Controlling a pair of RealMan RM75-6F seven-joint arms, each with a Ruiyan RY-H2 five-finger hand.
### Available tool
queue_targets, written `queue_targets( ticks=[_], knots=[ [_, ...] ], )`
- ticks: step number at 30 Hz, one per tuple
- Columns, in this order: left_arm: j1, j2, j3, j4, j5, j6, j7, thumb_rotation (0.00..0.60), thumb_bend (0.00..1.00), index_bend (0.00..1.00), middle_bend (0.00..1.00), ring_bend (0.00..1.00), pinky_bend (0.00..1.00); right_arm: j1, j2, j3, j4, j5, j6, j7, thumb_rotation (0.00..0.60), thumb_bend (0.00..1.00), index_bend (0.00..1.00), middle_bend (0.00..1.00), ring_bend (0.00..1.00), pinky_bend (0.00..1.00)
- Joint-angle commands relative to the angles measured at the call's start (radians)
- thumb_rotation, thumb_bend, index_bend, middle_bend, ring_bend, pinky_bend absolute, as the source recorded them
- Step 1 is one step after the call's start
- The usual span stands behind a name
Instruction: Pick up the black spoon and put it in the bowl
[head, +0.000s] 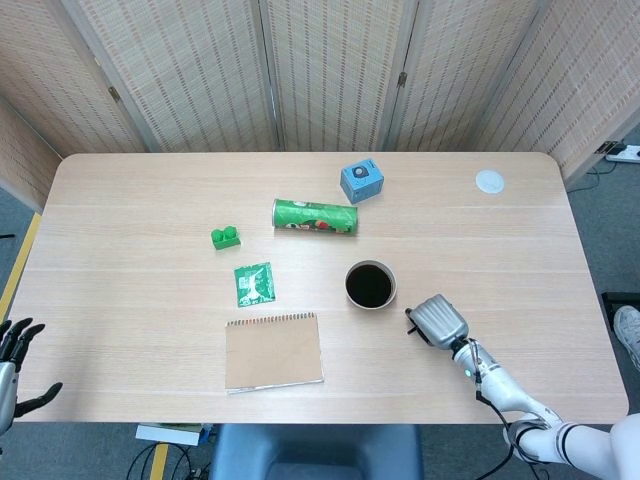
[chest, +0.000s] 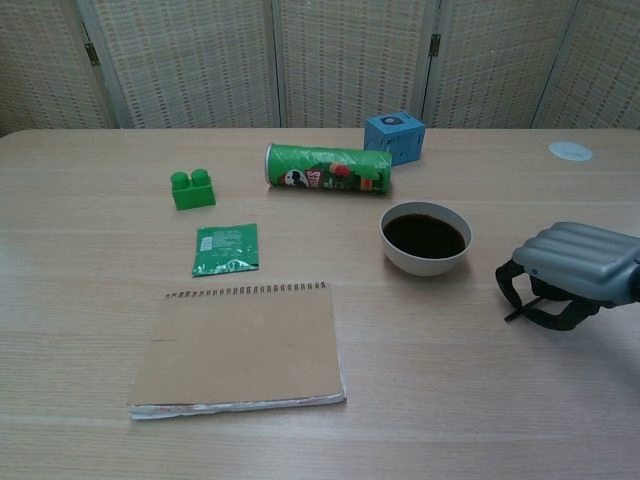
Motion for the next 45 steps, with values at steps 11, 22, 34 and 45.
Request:
queue_targets(
  ticks=[11, 22, 34, 45],
  knots=[
    [0.0, -0.002, 0.001, 0.001, 0.005, 0.001, -0.002, 0.6, 0.17, 0.2, 0.15, 0.1, 0.15, -0.013, -0.003, -0.021, 0.027, -0.054, 0.066, -0.08, 0.6, 0.39, 0.52, 0.98, 1.0, 1.0],
    [0.0, 0.005, -0.002, -0.006, 0.008, 0.007, 0.001, 0.6, 0.17, 0.2, 0.15, 0.1, 0.15, -0.031, 0.025, -0.001, 0.004, -0.091, 0.166, 0.018, 0.6, 0.41, 0.6, 0.98, 1.0, 1.0],
    [-0.005, 0.011, -0.005, -0.02, 0.019, 0.011, 0.007, 0.6, 0.17, 0.2, 0.15, 0.1, 0.15, -0.02, 0.134, 0.038, -0.168, -0.145, 0.264, 0.142, 0.6, 0.41, 0.61, 0.99, 1.0, 1.0],
    [0.005, 0.018, -0.001, -0.031, 0.023, 0.026, 0.009, 0.6, 0.17, 0.2, 0.15, 0.1, 0.15, 0.052, 0.078, 0.115, -0.166, -0.094, 0.202, 0.462, 0.6, 0.41, 0.62, 0.99, 1.0, 1.0]
  ],
)
